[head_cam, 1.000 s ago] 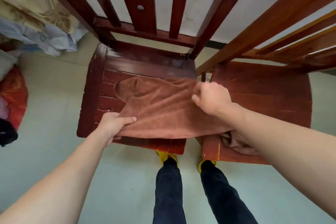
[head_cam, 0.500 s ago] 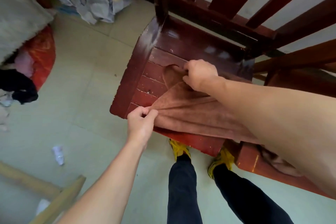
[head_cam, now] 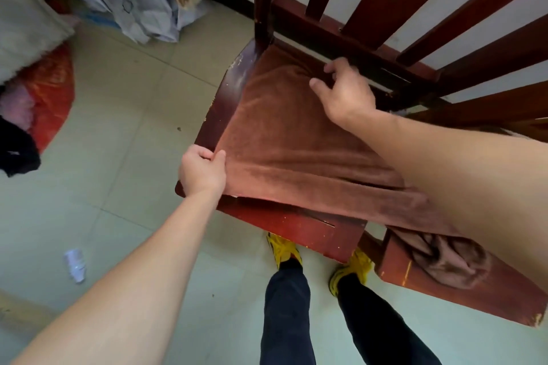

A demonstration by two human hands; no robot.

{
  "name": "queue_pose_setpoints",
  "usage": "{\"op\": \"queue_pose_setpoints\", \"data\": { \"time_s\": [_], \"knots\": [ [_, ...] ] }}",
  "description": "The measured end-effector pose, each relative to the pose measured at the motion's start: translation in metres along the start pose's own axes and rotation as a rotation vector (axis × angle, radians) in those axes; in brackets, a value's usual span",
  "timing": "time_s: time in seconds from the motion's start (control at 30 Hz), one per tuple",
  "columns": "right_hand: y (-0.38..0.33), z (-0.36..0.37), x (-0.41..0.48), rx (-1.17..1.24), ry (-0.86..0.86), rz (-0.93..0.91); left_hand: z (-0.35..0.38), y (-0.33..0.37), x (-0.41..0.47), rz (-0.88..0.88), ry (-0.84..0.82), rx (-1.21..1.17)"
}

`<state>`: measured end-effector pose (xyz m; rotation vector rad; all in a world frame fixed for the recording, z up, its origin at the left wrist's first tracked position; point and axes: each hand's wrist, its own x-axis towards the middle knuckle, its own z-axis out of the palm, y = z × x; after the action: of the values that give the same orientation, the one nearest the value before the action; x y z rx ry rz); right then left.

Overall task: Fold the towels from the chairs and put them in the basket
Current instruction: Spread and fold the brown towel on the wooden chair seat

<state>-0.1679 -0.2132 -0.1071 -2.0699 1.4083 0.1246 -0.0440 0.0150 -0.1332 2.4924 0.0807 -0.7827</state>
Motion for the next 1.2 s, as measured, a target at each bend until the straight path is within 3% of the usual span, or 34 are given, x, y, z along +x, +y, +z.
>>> {"op": "queue_pose_setpoints", "data": {
  "time_s": [0.13,0.27,0.33,0.57,0.7,0.83,0.97,1.1,1.2],
  "knots": [
    [0.052,0.004,-0.048,-0.167,-0.002,-0.05,-0.009,-0.013,0.002,-0.034,-0.033,0.26],
    [0.108,-0.004,-0.107,-0.217,-0.007,0.032,-0.002,-0.002,-0.033,0.235,-0.05,0.37],
    [0.134,-0.012,-0.13,-0.221,0.047,0.102,0.011,0.01,-0.058,0.342,-0.137,0.377],
    [0.237,-0.059,-0.197,-0.097,0.275,0.662,0.079,0.036,-0.159,0.593,-0.611,0.538],
    [0.303,-0.071,-0.226,0.155,0.204,1.02,0.122,0.029,-0.213,0.773,-0.754,0.689],
    [0.337,-0.056,-0.24,0.304,0.082,0.973,0.164,0.026,-0.248,1.002,-0.745,0.73],
    [0.347,-0.046,-0.235,0.449,0.093,0.851,0.204,0.041,-0.262,0.975,-0.75,0.836],
    [0.346,-0.076,-0.209,0.485,0.301,0.688,0.216,0.058,-0.259,1.025,-0.578,0.944],
    [0.346,-0.123,-0.186,0.514,0.481,0.624,0.208,0.072,-0.259,1.025,-0.415,0.763]
  ]
}}
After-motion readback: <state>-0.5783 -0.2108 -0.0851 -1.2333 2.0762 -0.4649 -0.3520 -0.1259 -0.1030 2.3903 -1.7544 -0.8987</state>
